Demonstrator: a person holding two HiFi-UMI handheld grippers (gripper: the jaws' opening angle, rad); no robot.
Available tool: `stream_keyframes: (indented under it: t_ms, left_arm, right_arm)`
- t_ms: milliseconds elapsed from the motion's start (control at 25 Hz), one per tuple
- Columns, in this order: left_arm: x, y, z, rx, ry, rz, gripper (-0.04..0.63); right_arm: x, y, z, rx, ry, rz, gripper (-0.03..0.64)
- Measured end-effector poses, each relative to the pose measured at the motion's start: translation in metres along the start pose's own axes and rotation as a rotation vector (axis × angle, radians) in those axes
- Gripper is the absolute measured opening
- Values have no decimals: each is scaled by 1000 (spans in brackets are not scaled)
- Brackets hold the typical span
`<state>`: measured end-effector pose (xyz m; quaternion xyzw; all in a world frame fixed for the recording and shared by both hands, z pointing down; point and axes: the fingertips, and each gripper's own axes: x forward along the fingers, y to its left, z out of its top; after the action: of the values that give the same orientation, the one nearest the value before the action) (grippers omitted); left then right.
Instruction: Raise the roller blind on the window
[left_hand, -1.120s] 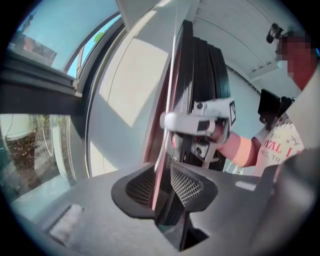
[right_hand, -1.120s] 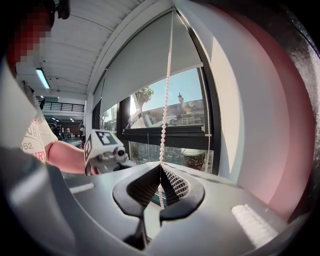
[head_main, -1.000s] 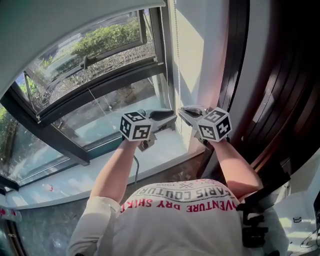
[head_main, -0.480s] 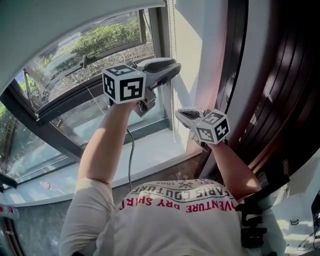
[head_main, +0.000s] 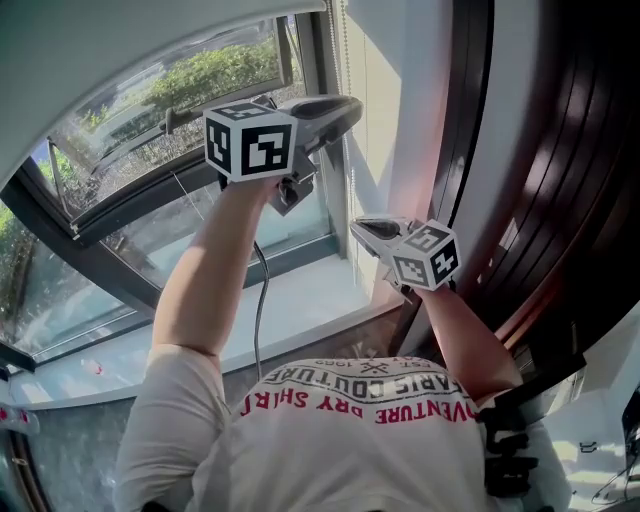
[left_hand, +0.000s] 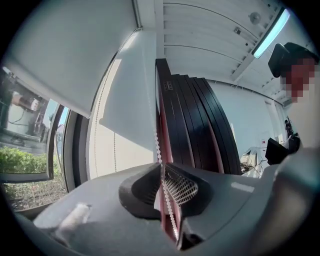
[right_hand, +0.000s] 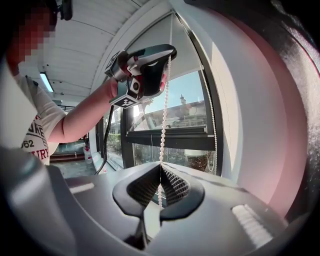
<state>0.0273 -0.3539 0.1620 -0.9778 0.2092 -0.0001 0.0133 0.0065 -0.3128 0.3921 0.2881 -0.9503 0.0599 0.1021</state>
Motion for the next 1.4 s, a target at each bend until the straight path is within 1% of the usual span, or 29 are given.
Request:
stream_keyframes:
  t_ms: [120, 240, 400, 560, 640, 760, 920, 1120, 1280, 1400]
  left_arm:
    - [-1, -4, 1, 11, -10, 25, 17]
    - [-1, -7, 2, -10, -15, 19, 8]
    - [-2, -8, 1, 7, -10, 34, 6]
    - [-5, -11, -3, -5, -29, 28, 5]
    - [-5, -11, -9, -8, -25, 32, 5]
    - [-3, -10, -30, -29, 0, 32, 5]
    - [-3, -11, -64, -65, 38, 30, 5]
    - [-7, -13, -99, -72, 48, 46, 5]
    - [-10, -17, -117, -69, 58, 56, 5]
    - [-9, -19, -134, -75, 82, 59, 5]
  right_arm:
    - [-3, 2, 0, -4, -7, -7, 8]
    - [-4, 1, 0, -6, -13, -13, 8]
    - [-4, 1, -1, -2, -20, -14, 8]
    - [-3, 1, -7, 19, -38, -6, 8]
    - [-2, 2, -13, 20, -24, -1, 8]
    - [3, 4, -34, 31, 18, 3, 8]
    - [7, 6, -67, 83, 53, 10, 8]
    - [13, 8, -101, 123, 100, 23, 8]
    - [14, 10, -120, 131, 136, 26, 8]
    - [17, 11, -136, 135, 175, 31, 8]
